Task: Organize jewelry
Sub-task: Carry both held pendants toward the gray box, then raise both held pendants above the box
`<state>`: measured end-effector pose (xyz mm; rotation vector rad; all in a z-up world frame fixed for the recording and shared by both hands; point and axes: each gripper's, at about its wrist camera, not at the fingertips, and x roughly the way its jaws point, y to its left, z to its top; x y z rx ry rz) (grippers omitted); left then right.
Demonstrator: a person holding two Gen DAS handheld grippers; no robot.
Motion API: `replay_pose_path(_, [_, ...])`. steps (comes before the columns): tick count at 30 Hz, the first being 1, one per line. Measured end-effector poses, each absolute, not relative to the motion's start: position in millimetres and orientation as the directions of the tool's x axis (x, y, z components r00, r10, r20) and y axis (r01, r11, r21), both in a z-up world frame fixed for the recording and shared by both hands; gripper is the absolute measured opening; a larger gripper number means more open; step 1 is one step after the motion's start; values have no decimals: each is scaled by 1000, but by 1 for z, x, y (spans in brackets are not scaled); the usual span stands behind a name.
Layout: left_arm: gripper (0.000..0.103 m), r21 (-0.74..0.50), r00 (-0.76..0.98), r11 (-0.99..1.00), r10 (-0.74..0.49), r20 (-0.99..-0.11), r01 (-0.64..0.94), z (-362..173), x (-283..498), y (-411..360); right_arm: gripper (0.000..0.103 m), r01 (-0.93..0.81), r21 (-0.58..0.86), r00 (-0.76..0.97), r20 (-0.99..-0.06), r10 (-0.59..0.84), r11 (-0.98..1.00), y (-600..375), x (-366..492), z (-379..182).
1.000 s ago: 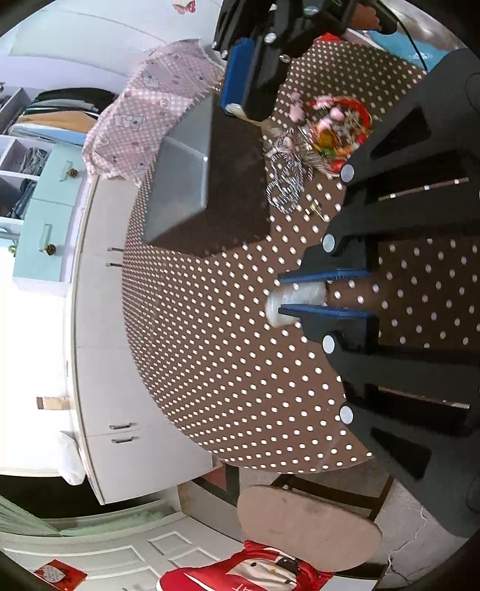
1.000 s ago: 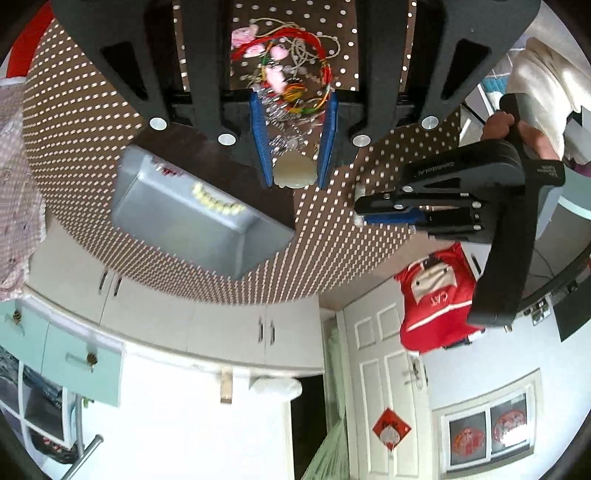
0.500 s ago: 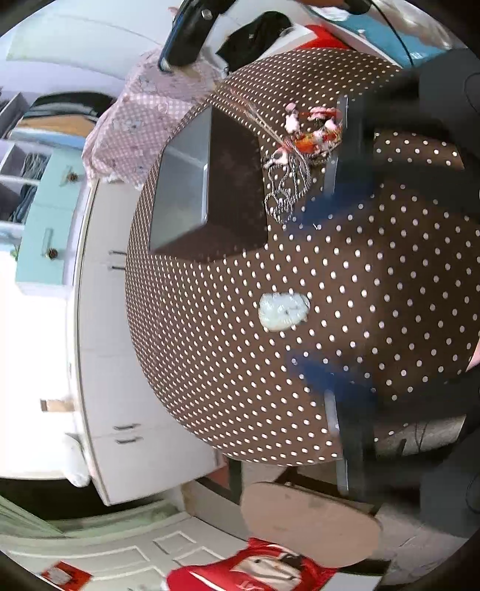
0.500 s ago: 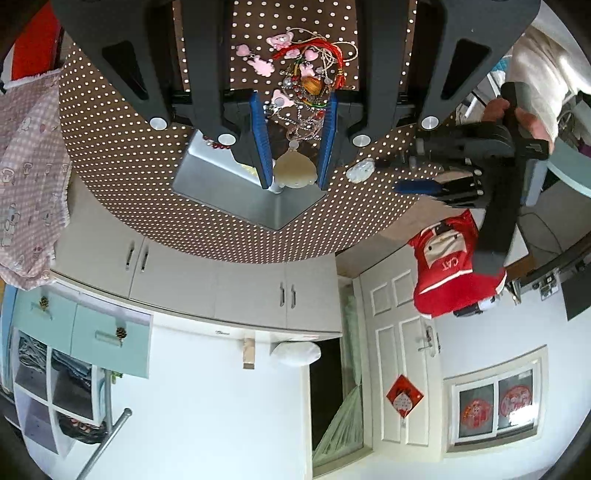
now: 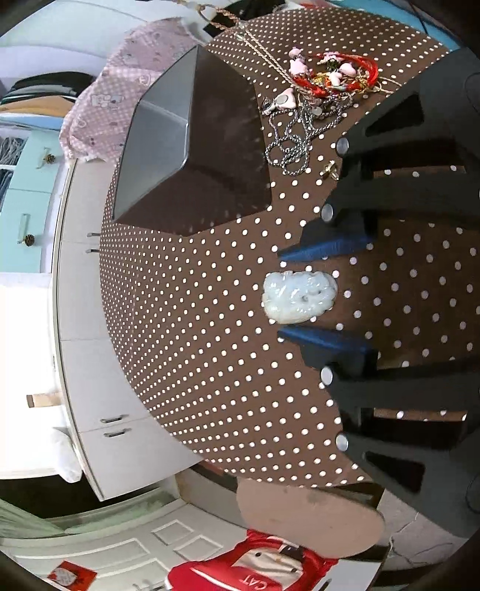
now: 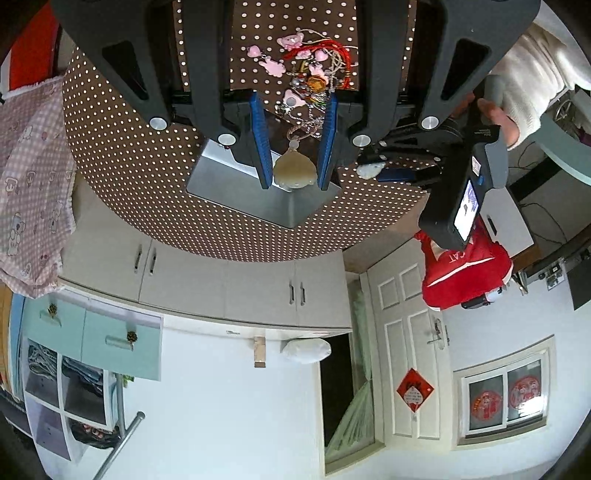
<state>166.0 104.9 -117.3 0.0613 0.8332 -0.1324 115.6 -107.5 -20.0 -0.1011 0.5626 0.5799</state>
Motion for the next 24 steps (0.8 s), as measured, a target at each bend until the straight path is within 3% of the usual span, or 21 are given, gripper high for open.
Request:
replay_pose_path(10, [28, -2, 662, 987, -109, -741, 160, -103, 158, 102, 23, -524, 66, 720, -500, 482, 849, -116, 117, -4])
replay_pose_path(24, [28, -22, 744, 973, -191, -640, 231, -27, 149, 83, 23, -499, -18, 802, -387, 454, 866, -125, 110, 58])
